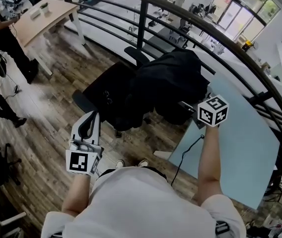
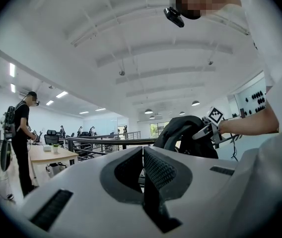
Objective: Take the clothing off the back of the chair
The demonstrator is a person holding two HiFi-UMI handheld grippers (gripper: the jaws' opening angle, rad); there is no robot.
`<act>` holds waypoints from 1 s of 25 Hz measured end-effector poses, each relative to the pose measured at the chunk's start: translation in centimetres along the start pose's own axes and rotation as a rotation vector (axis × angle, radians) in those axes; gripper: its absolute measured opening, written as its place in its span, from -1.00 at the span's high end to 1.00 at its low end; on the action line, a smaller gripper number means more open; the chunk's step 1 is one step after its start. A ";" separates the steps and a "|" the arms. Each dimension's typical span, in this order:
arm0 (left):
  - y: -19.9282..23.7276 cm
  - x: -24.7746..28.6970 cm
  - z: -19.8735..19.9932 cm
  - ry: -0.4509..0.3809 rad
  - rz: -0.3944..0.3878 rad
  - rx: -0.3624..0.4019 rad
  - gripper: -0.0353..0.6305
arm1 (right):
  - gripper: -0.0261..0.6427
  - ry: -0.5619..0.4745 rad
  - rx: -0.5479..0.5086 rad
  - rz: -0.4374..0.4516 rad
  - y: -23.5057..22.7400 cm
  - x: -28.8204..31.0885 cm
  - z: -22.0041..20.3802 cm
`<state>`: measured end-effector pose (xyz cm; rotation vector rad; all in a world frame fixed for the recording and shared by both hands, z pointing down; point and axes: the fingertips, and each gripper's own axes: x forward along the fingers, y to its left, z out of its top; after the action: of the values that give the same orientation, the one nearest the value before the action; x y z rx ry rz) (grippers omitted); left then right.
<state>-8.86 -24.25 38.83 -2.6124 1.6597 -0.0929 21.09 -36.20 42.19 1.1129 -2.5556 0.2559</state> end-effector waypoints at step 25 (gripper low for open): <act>-1.4 -2.0 0.0 0.014 -0.019 -0.021 0.81 | 0.68 -0.485 0.135 -0.168 4.3 -7.7 6.9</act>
<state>-8.47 -21.88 38.87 -2.6495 1.6489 -0.0945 21.22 -30.13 32.76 1.5973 -2.8633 0.1282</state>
